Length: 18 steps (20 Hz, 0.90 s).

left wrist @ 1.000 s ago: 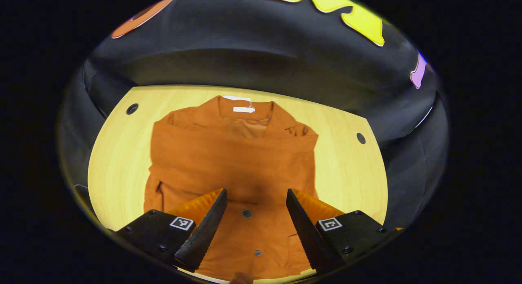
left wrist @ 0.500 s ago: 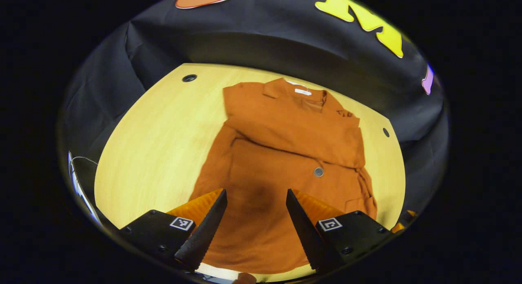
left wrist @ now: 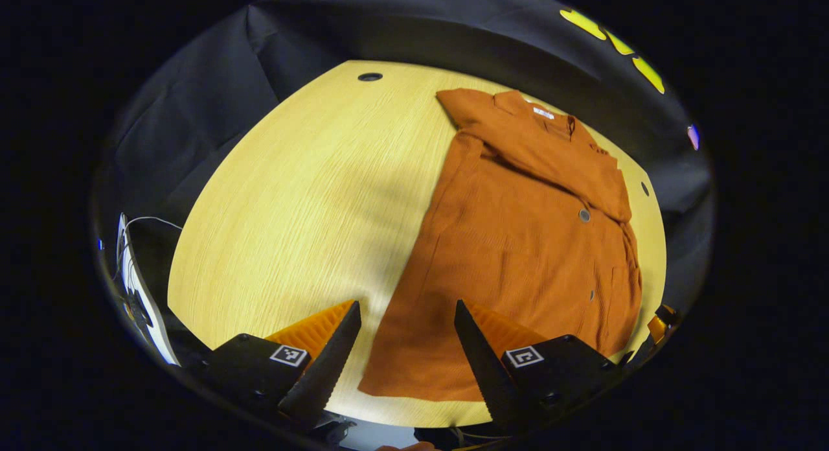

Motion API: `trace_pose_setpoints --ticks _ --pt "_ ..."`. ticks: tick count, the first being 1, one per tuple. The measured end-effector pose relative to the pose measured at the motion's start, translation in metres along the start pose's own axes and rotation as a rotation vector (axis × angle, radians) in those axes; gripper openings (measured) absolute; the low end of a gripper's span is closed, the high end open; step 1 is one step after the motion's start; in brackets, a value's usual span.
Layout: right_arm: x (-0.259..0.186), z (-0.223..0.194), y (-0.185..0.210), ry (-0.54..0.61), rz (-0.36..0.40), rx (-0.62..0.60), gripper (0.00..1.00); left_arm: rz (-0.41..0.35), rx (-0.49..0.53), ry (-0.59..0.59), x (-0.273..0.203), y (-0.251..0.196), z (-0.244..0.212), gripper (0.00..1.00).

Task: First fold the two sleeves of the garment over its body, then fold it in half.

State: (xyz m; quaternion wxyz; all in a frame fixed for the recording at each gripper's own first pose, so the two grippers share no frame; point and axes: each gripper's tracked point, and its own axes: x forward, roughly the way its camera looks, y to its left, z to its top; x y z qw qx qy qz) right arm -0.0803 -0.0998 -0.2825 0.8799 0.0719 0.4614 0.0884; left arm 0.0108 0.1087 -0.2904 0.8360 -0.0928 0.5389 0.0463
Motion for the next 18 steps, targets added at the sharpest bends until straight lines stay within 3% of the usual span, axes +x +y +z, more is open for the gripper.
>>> trace_pose_setpoints --ticks 3,7,9,12,13,14,15,16,18 --pt "0.004 -0.023 -0.007 0.122 0.023 0.033 0.99 -0.039 0.043 0.11 -0.004 0.01 -0.029 0.95" --pt "0.008 -0.042 -0.011 0.283 0.094 0.117 0.99 -0.16 0.056 0.207 -0.01 0.002 -0.048 0.95" --pt "0.01 -0.046 -0.008 0.342 0.12 0.161 0.99 -0.195 0.061 0.265 -0.016 0.0 -0.056 0.87" --pt "0.011 -0.051 -0.004 0.389 0.151 0.204 0.91 -0.236 0.038 0.323 -0.024 -0.009 -0.066 0.84" --pt "0.013 -0.049 -0.001 0.387 0.156 0.206 0.96 -0.255 0.029 0.337 -0.027 -0.014 -0.068 0.95" --pt "0.013 -0.046 0.001 0.391 0.157 0.207 0.92 -0.27 0.024 0.353 -0.029 -0.019 -0.073 0.83" --pt "0.015 -0.045 0.004 0.394 0.162 0.21 0.96 -0.29 0.011 0.371 -0.032 -0.026 -0.077 0.82" --pt "0.015 -0.045 0.008 0.4 0.168 0.211 0.92 -0.314 -0.005 0.38 -0.034 -0.032 -0.079 0.81" --pt "0.018 -0.044 0.018 0.41 0.186 0.214 0.96 -0.344 -0.018 0.398 -0.022 -0.02 -0.091 0.77"
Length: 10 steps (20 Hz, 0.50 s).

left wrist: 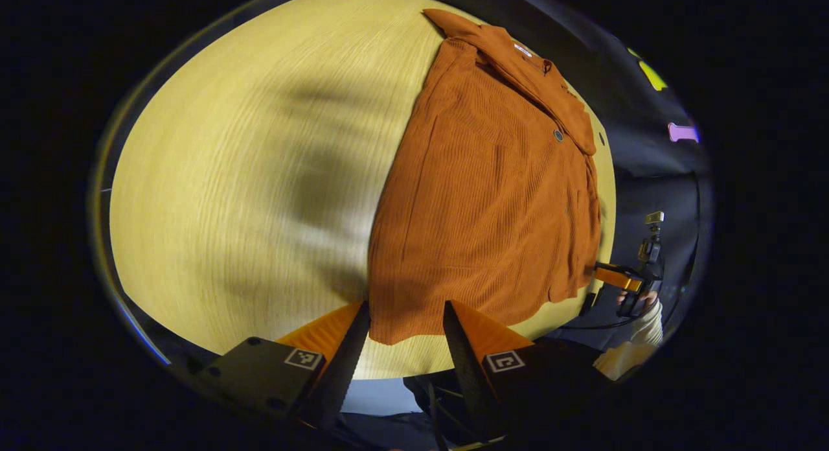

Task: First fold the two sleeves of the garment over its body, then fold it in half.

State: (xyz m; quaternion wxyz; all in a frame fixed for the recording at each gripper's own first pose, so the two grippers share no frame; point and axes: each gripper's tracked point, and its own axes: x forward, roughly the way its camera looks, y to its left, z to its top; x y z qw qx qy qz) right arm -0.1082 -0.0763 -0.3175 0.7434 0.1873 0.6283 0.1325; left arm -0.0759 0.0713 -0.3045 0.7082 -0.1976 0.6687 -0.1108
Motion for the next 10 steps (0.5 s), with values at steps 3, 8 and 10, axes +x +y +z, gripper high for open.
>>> trace_pose_setpoints --ticks 3,8,10 --pt "0.005 -0.006 0.017 0.028 0.04 0.009 0.89 -0.058 0.029 0.01 -0.001 -0.017 0.001 0.69" --pt "0.014 -0.011 0.038 0.046 0.075 0.02 0.88 -0.068 0.05 0.018 0.003 -0.017 0.005 0.6" --pt "0.017 -0.007 0.038 0.04 0.065 0.015 0.88 -0.063 0.054 0.012 0.003 -0.017 0.007 0.46"
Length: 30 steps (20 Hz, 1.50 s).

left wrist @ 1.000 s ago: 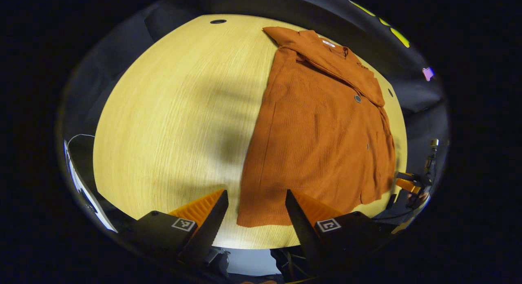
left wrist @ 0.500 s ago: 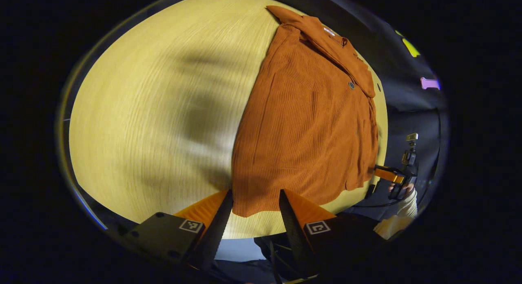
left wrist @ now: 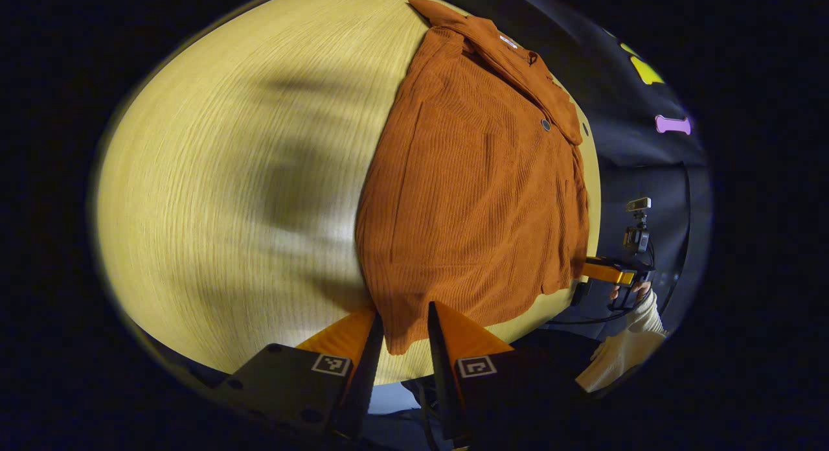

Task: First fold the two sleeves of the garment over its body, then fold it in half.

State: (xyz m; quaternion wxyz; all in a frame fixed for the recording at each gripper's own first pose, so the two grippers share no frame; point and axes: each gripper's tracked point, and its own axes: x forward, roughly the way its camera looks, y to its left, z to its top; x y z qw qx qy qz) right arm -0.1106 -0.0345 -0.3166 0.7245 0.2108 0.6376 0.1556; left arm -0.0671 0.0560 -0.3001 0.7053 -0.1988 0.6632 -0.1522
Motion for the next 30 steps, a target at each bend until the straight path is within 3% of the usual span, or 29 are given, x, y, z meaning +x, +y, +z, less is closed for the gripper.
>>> trace_pose_setpoints --ticks 1,2,5,6,7,8,11,13,15,16,19,26,30 --pt "0.002 0.002 0.0 -0.001 -0.003 0.009 0.86 0.001 -0.003 -0.004 0.0 0.0 0.001 0.42" --pt "0.003 0.004 0.002 0.002 0.008 0.024 0.68 0.004 -0.01 -0.005 0.0 0.0 0.001 0.42" --pt "0.006 0.0 0.004 0.018 0.019 0.033 0.72 0.04 0.01 0.006 -0.001 0.005 -0.006 0.39" --pt "0.008 -0.001 -0.006 0.019 -0.022 0.029 0.58 0.056 0.044 -0.003 -0.002 0.006 -0.009 0.32" --pt "0.01 0.0 -0.004 0.019 -0.013 0.044 0.43 0.063 0.055 -0.002 0.002 0.005 -0.01 0.27" --pt "0.01 -0.001 -0.003 0.02 -0.002 0.053 0.21 0.066 0.053 0.0 0.004 0.004 -0.013 0.23" --pt "0.011 0.0 -0.001 0.001 0.012 0.062 0.22 0.066 0.023 -0.015 0.008 0.002 -0.007 0.11" --pt "0.012 -0.005 0.002 0.004 0.025 0.029 0.22 0.072 0.008 -0.025 0.01 -0.002 -0.002 0.08" --pt "0.015 -0.002 -0.007 -0.007 -0.011 0.016 0.22 0.091 0.011 -0.037 0.011 -0.001 -0.002 0.06" --pt "0.017 -0.004 -0.006 -0.007 -0.01 0.024 0.03 0.108 0.023 -0.043 0.009 -0.001 -0.003 0.06" --pt "0.007 -0.005 -0.004 -0.031 -0.022 -0.041 0.02 0.152 0.075 -0.058 0.008 -0.007 -0.003 0.06" --pt "-0.028 0.012 0.032 -0.1 0.095 -0.017 0.02 0.198 0.116 -0.096 -0.022 -0.035 0.0 0.06" --pt "-0.061 0.03 0.073 -0.147 0.197 -0.028 0.02 0.157 0.149 -0.139 -0.052 -0.065 0.013 0.06"
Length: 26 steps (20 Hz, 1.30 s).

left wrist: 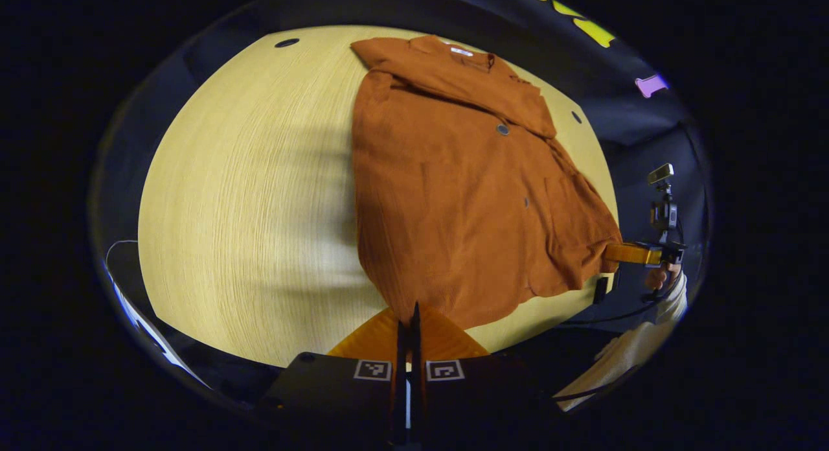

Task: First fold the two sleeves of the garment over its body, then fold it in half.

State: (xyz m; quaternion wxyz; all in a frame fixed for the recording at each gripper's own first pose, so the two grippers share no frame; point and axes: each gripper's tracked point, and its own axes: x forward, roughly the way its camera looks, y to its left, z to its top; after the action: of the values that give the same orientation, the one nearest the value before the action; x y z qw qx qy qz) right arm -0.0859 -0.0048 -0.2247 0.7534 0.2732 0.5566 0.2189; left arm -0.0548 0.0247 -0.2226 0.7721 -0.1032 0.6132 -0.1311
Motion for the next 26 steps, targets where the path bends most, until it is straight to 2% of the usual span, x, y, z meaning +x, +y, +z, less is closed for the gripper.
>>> trace_pose_setpoints --ticks 3,4,5,9,13,17,22,26 --pt "-0.013 0.032 0.03 -0.049 0.038 -0.03 0.0 -0.025 0.011 -0.056 -0.022 -0.011 0.032 0.06" --pt "-0.018 0.045 0.039 -0.066 0.044 -0.046 0.03 -0.03 0.023 -0.074 -0.03 -0.014 0.042 0.06" --pt "-0.024 0.061 0.048 -0.091 0.049 -0.068 0.0 -0.035 0.035 -0.095 -0.036 -0.016 0.05 0.06" --pt "-0.038 0.124 0.074 -0.171 0.027 -0.131 0.02 -0.042 0.065 -0.175 -0.061 -0.015 0.105 0.06" --pt "-0.042 0.198 0.105 -0.261 0.007 -0.19 0.02 -0.074 0.076 -0.321 -0.084 -0.017 0.18 0.06" --pt "-0.032 0.256 0.132 -0.311 0.011 -0.167 0.02 -0.098 0.037 -0.403 -0.093 -0.013 0.238 0.06" --pt "-0.021 0.325 0.133 -0.384 -0.002 -0.136 0.02 -0.126 0.016 -0.485 -0.083 -0.008 0.309 0.05" --pt "-0.003 0.368 0.101 -0.431 -0.02 -0.043 0.02 -0.211 -0.116 -0.534 -0.062 -0.003 0.364 0.06"
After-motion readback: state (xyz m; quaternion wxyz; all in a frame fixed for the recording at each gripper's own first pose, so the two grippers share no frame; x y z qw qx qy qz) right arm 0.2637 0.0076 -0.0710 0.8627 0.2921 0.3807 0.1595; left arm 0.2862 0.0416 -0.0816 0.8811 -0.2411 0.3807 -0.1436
